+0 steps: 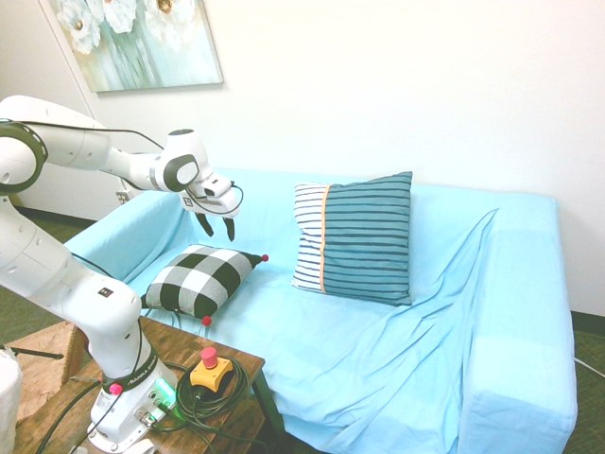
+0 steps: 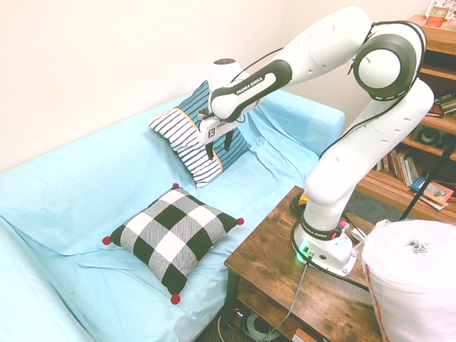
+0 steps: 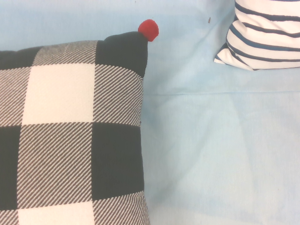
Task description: Stand the pillow up
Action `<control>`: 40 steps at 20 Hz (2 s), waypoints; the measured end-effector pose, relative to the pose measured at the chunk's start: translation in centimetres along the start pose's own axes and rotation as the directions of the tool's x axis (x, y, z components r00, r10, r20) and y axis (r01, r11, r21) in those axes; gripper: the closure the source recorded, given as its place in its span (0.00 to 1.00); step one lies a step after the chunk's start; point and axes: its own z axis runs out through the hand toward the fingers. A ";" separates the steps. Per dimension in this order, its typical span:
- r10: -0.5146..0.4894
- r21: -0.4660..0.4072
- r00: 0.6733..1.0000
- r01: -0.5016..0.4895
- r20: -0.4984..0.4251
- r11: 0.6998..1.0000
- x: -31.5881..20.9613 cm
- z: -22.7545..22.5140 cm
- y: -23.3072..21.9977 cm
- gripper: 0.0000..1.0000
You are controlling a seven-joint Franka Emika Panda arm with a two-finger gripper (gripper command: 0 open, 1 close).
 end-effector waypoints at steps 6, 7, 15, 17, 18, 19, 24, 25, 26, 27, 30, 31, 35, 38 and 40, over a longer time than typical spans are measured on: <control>-0.047 -0.026 0.999 0.048 0.007 0.999 -2.3 1.6 -2.1 0.00; -0.062 -0.036 0.998 0.062 0.006 0.997 -3.5 2.3 -3.1 0.00; -0.183 -0.136 0.983 0.186 0.033 0.973 -15.5 12.1 -9.3 0.00; -0.194 -0.161 0.980 0.199 0.049 0.967 -17.6 14.9 -10.0 0.00; -0.195 -0.171 0.979 0.202 0.057 0.964 -18.4 16.1 -10.5 0.00; -0.194 -0.183 0.979 0.203 0.067 0.962 -19.1 17.3 -10.9 0.00; -0.190 -0.251 0.974 0.216 0.122 0.944 -22.5 22.7 -10.3 0.00; -0.186 -0.258 0.974 0.213 0.126 0.942 -23.0 23.1 -10.2 0.00; -0.180 -0.260 0.976 0.208 0.127 0.943 -23.2 23.2 -10.1 0.00; -0.171 -0.258 0.977 0.200 0.129 0.945 -23.4 23.2 -10.0 0.00; -0.156 -0.257 0.979 0.186 0.133 0.948 -23.6 23.0 -9.4 0.00; -0.152 -0.257 0.979 0.182 0.133 0.949 -23.7 22.8 -9.1 0.00; -0.158 -0.270 0.979 0.188 0.131 0.944 -24.7 22.8 -8.0 0.00; -0.161 -0.257 0.978 0.190 0.132 0.947 -25.3 23.7 -7.7 0.00; -0.162 -0.252 0.977 0.192 0.136 0.948 -25.7 24.9 -7.5 0.00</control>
